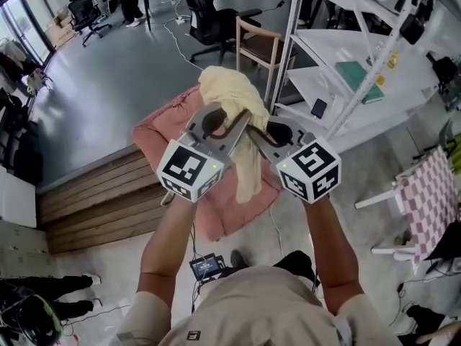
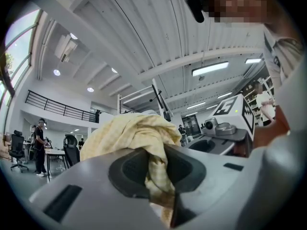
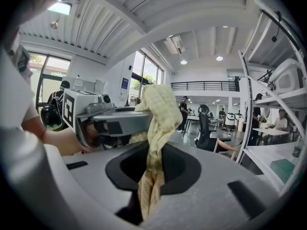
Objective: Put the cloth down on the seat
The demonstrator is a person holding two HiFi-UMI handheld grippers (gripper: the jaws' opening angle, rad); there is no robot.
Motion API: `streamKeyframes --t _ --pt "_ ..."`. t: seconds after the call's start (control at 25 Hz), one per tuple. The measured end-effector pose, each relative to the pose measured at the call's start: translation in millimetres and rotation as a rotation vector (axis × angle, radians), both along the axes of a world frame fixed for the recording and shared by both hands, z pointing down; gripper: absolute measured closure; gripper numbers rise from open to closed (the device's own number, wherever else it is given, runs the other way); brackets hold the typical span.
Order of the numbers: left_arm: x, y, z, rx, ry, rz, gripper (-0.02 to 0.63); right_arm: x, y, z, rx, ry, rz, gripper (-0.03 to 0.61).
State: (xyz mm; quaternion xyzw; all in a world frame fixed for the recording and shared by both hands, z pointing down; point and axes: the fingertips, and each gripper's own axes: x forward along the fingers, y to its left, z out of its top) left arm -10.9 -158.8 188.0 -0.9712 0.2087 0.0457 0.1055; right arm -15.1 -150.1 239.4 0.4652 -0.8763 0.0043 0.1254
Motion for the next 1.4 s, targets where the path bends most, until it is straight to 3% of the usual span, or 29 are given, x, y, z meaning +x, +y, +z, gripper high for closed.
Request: streamKeyframes --t 0.52,1.4 --pt "4 -44 11 0.000 -0.035 -0.039 0.546 6 -47 9 0.031 -0.003 0.002 0.529" --pt "56 -170 74 -0.020 -0.090 -0.116 0.546 58 -173 71 0.010 0.000 -0.093 0.528"
